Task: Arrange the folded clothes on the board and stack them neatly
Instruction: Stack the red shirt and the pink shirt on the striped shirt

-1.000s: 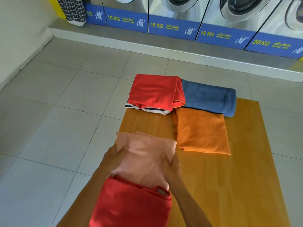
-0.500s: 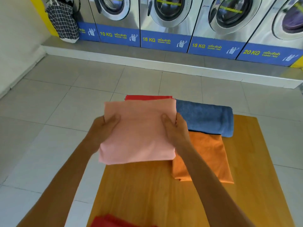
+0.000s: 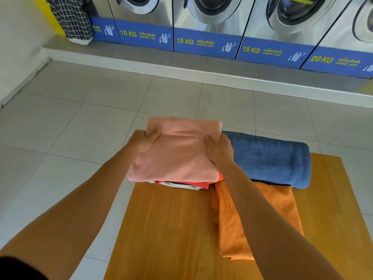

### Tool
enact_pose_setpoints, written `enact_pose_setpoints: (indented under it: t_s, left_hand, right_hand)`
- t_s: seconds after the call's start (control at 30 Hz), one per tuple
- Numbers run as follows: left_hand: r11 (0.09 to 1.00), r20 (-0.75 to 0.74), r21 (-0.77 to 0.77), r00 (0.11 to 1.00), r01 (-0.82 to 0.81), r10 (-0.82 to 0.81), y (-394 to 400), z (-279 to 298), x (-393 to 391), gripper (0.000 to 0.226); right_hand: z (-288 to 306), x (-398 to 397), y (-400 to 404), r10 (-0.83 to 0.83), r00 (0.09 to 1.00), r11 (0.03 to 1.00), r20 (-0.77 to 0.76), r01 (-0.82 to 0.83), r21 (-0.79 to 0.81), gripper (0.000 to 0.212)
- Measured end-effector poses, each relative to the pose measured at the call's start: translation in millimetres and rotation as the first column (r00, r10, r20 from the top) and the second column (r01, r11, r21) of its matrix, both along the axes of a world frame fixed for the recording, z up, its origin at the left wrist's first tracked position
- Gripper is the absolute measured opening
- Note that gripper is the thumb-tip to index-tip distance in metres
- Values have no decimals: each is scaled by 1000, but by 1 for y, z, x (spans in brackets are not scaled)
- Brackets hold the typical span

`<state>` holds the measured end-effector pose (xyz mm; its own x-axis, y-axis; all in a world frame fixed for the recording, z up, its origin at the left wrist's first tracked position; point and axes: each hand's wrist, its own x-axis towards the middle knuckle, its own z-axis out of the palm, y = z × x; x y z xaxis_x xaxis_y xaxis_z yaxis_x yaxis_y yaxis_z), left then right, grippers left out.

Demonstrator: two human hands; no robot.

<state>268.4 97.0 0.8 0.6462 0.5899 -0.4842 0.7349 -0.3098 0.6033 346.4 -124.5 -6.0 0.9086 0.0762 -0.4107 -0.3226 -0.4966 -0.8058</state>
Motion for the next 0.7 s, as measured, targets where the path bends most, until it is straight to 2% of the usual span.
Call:
enact_pose_setpoints:
  t_s: [0.1,0.2,0.4,0.6,0.7]
  left_hand:
    - [997,-21,-42,998,-64,63,4,-12,5,88]
    - [999,-26,-9,999,-41,41,12,-6,14,87]
    - [993,124,-60,986,-103,110,24,6,33,85]
    - [999,-10,4,999,-44,44,13,-14,24,88]
    - [998,-11,64,1000,-26,27,15,-4,21,70]
  right_hand:
    - [-6,5,0,5,1000,1000,-4,-5,2,35]
    - [-4,12,-1,3,999,1000,-46,-2,25,41]
    - [9,28,4,-28,999,999,26,27,25,45]
    - [-3,15,4,75,996,985,52,-66,-158,40]
    - [3,17,6,65,997,982,29,-58,-181,37]
